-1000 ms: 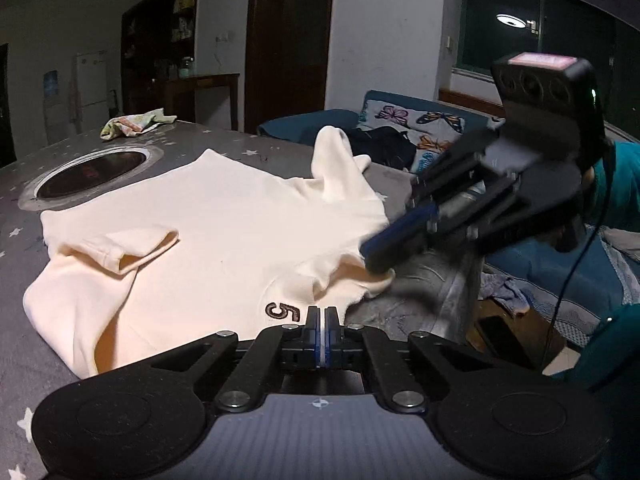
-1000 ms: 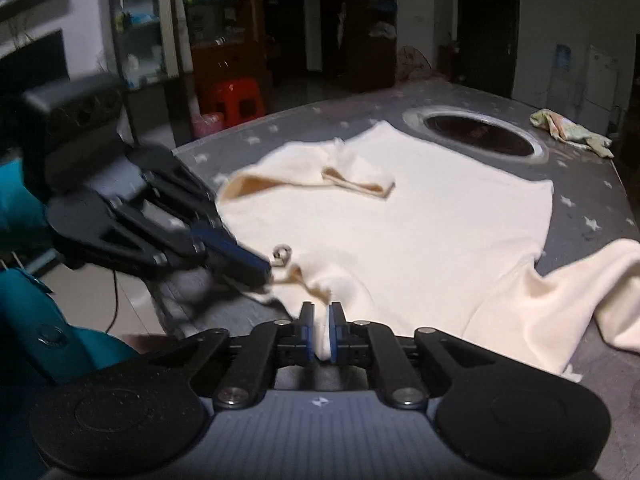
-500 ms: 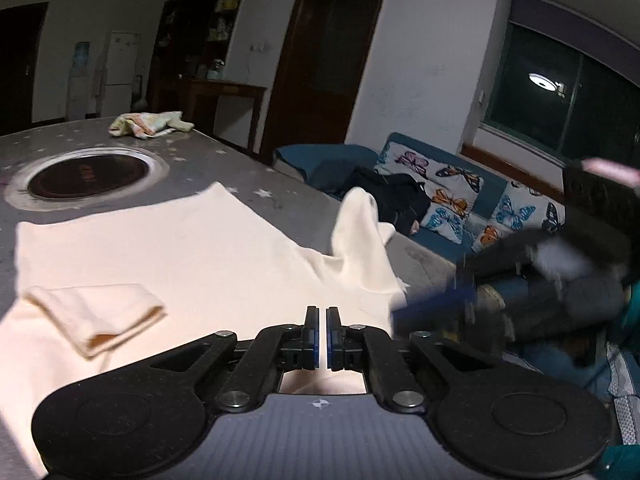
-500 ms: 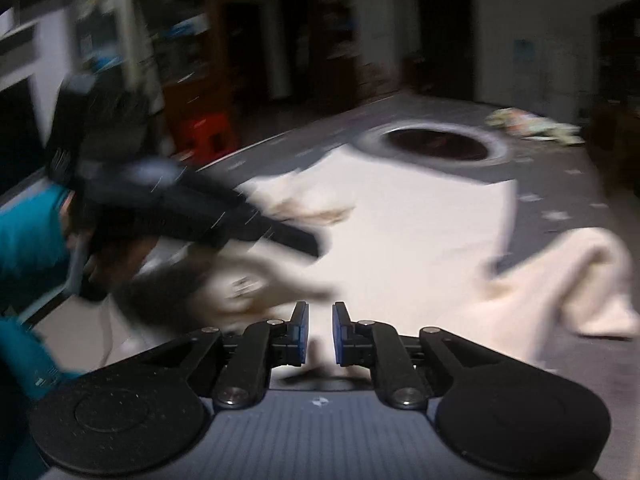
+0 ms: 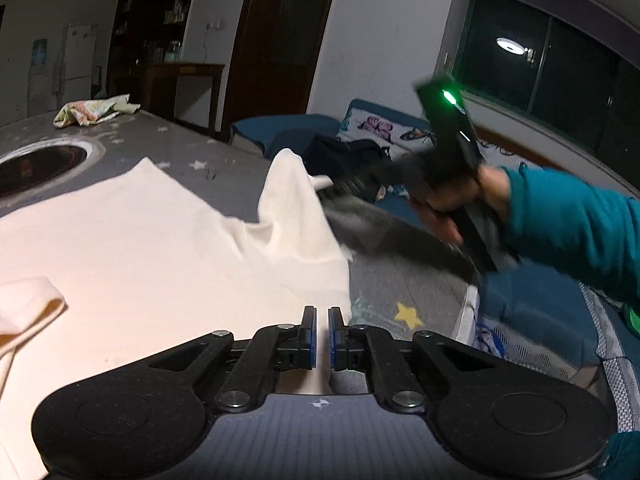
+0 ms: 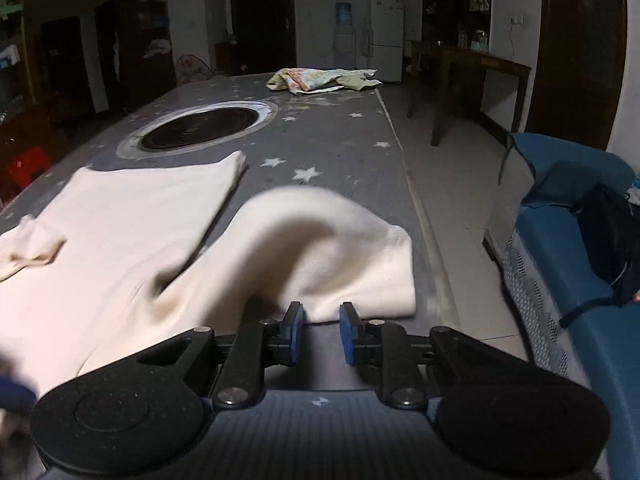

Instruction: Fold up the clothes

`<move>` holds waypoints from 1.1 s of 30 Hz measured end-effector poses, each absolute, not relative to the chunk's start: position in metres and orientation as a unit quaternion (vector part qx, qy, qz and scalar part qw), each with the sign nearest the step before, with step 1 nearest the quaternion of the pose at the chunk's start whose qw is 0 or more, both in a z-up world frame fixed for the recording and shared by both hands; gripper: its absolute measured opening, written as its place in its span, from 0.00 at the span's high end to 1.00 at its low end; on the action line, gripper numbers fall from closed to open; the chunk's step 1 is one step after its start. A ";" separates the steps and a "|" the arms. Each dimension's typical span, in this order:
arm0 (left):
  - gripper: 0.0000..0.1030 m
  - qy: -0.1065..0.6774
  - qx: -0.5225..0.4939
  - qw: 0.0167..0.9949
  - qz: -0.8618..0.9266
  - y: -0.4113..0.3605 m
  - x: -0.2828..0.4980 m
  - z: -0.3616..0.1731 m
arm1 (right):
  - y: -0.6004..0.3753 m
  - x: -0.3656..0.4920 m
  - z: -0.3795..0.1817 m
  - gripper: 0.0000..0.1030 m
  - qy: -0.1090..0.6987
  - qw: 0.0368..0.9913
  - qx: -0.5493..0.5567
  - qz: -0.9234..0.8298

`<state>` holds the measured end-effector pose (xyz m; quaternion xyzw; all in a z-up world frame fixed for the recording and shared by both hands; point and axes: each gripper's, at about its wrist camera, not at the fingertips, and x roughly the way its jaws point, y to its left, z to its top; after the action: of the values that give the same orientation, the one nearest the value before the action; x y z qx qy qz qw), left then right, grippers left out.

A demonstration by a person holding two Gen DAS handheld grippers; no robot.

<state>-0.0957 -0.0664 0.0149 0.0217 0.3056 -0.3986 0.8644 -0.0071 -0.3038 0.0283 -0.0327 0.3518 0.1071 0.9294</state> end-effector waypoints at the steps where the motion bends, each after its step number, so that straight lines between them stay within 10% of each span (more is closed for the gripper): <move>1: 0.94 0.308 0.021 0.865 -0.396 -0.065 -0.096 0.014 | -0.300 0.000 0.031 0.81 0.347 0.931 -0.038 0.104; 7: 0.94 0.313 0.019 0.869 -0.384 -0.058 -0.097 0.011 | -0.294 0.017 0.058 0.59 0.286 0.949 -0.037 0.130; 18: 0.93 0.316 0.016 0.868 -0.382 -0.056 -0.096 0.009 | -0.324 0.016 0.027 0.60 0.341 0.937 0.021 0.073; 24: 0.90 0.317 0.021 0.869 -0.378 -0.057 -0.097 0.008 | -0.307 0.014 0.017 0.88 0.333 0.939 -0.023 0.080; 33: 0.86 0.317 0.031 0.869 -0.378 -0.062 -0.096 0.009 | -0.368 -0.021 0.051 0.91 0.308 0.950 -0.045 0.001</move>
<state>-0.0956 -0.0616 0.0095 0.0312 0.3166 -0.3784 0.8693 -0.0207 -0.3681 0.0511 -0.0449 0.3079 0.0010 0.9504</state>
